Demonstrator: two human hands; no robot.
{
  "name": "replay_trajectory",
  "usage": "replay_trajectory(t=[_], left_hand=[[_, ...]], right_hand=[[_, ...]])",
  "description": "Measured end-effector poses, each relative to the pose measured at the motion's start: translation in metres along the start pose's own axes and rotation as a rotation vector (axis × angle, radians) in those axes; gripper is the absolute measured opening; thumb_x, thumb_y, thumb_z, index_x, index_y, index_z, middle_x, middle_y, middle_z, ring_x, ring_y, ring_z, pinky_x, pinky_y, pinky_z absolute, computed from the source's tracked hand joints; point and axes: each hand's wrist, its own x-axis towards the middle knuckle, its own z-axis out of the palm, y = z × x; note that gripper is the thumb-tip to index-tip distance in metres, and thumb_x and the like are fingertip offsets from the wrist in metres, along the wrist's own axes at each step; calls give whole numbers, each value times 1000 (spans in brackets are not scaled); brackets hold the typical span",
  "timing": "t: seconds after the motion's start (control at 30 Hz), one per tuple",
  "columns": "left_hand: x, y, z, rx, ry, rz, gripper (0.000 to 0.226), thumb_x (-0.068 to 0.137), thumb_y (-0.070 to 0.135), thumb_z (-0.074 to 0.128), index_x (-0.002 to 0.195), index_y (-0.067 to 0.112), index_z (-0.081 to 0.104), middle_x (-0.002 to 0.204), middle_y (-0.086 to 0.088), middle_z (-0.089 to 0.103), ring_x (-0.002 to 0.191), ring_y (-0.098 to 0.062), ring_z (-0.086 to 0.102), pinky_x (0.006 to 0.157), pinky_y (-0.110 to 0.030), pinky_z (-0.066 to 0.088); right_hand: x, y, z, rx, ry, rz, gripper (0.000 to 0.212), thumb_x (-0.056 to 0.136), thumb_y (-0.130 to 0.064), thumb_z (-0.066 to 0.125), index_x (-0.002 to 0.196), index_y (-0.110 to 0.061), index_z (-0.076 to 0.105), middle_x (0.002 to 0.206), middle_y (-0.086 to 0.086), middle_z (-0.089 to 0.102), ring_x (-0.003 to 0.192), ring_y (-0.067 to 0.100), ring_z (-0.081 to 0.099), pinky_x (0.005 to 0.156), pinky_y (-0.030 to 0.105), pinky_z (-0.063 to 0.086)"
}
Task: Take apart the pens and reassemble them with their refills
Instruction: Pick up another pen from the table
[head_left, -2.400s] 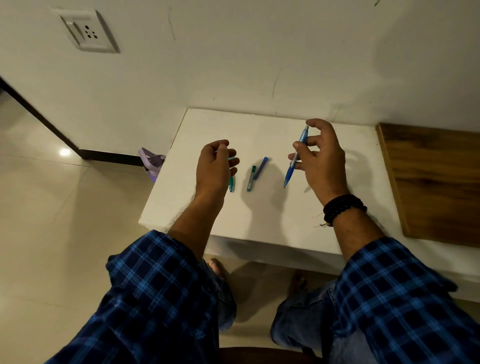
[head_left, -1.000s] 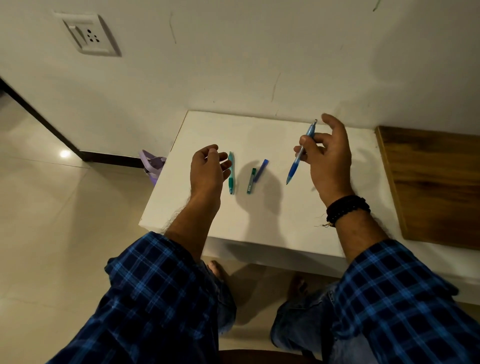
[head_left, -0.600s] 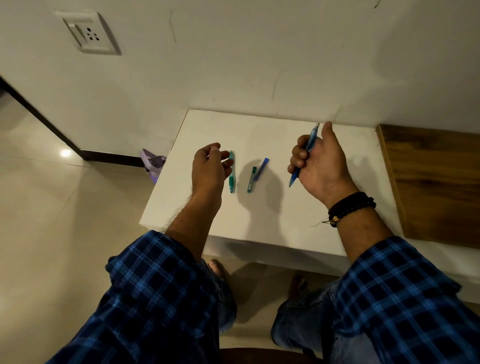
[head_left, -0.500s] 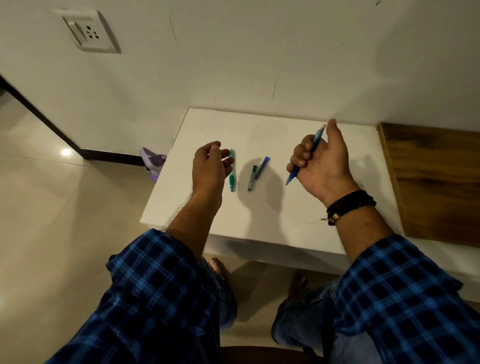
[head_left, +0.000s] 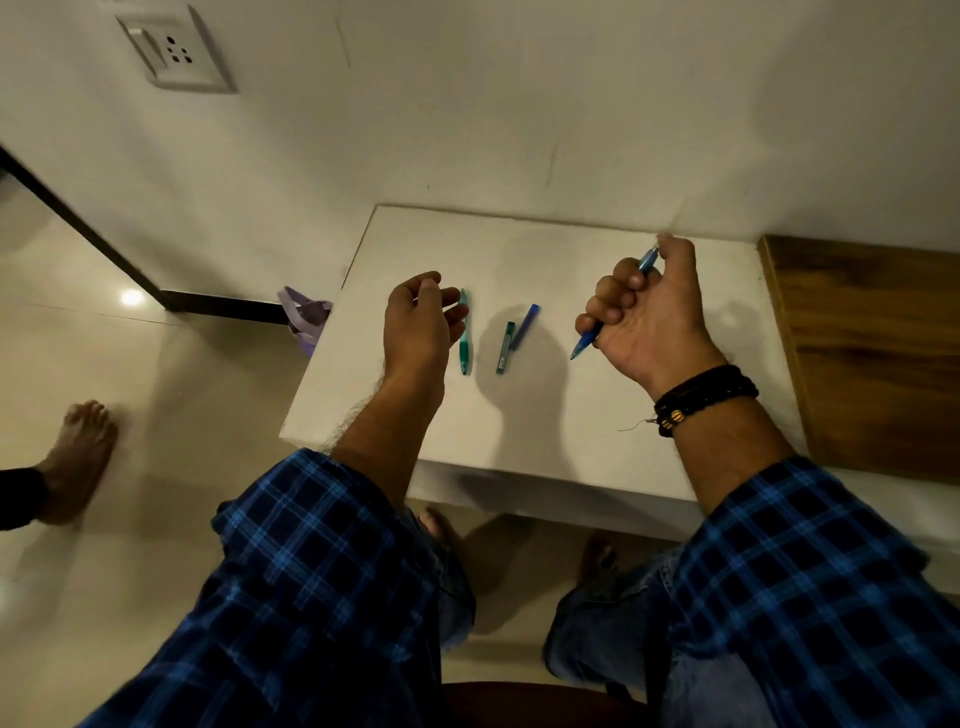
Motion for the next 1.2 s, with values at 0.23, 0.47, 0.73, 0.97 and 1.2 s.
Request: replay_trajectory(t=[0.23, 0.47, 0.73, 0.97, 1.2], left_hand=[[-1, 1, 0, -5, 0, 3, 27, 108, 25, 42, 130, 17, 55, 108, 1, 67, 103, -18, 68, 99, -37, 56], [-1, 1, 1, 3, -3, -5, 27, 108, 26, 42, 130, 16, 55, 110, 0, 66, 106, -20, 67, 98, -36, 56], [0, 0, 2, 4, -3, -10, 27, 109, 26, 41, 130, 17, 55, 107, 2, 66, 103, -17, 68, 97, -35, 57], [-2, 0, 2, -9, -7, -13, 27, 109, 27, 41, 130, 17, 55, 106, 3, 67, 103, -18, 67, 97, -34, 57], [-6, -2, 4, 52, -143, -66, 23, 107, 21, 44, 119, 12, 61, 103, -4, 68, 93, -20, 71, 87, -33, 59]], right_hand=[[-1, -3, -1, 28, 3, -2, 49, 92, -52, 37, 58, -18, 29, 62, 0, 19, 58, 19, 13, 57, 30, 30], [-1, -3, -3, 21, 18, 13, 55, 94, -59, 36, 58, -18, 31, 61, -1, 21, 57, 18, 15, 57, 30, 28], [-3, -8, -2, 14, 2, 6, 50, 93, -52, 38, 57, -18, 28, 60, 0, 18, 59, 19, 11, 56, 30, 27], [-3, -6, -5, 13, 27, 17, 59, 95, -65, 35, 59, -19, 32, 60, -2, 20, 53, 16, 15, 55, 29, 26], [-2, -8, -4, 55, 15, -6, 47, 93, -50, 36, 57, -19, 30, 60, -2, 19, 55, 17, 14, 58, 30, 25]])
